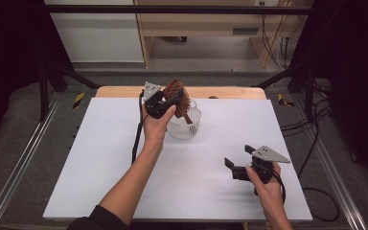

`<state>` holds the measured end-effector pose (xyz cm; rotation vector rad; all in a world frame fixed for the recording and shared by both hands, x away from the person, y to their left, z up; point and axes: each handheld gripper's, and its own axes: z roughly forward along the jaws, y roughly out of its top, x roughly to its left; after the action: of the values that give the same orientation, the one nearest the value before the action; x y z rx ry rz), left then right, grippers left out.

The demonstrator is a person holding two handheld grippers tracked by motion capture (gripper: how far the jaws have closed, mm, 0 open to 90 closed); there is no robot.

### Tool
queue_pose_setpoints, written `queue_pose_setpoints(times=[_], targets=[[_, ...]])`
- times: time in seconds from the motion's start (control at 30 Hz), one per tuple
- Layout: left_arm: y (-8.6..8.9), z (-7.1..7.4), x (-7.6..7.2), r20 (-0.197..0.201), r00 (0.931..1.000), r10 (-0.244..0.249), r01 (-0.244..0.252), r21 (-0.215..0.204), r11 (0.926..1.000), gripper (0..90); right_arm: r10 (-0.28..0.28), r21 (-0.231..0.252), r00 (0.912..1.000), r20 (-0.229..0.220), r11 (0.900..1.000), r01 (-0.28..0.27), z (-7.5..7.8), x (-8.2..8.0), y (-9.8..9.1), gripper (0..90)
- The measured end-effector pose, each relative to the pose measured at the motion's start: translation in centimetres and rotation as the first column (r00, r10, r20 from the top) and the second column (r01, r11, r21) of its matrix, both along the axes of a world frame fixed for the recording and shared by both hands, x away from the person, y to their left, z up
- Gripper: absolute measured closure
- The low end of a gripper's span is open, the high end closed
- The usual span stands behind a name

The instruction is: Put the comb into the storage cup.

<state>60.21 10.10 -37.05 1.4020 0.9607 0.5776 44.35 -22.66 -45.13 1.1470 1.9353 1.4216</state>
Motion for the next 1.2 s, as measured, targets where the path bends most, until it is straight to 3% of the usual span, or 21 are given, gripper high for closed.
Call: queue_pose_setpoints(times=[1.2], targets=[[2.7, -1.2, 0.5, -0.03, 0.9996, 0.0, 0.0, -0.011, 0.9999, 42.6, 0.008, -0.006, 0.9999, -0.01, 1.0, -0.008, -0.2, 0.1, 0.2, 5.0]])
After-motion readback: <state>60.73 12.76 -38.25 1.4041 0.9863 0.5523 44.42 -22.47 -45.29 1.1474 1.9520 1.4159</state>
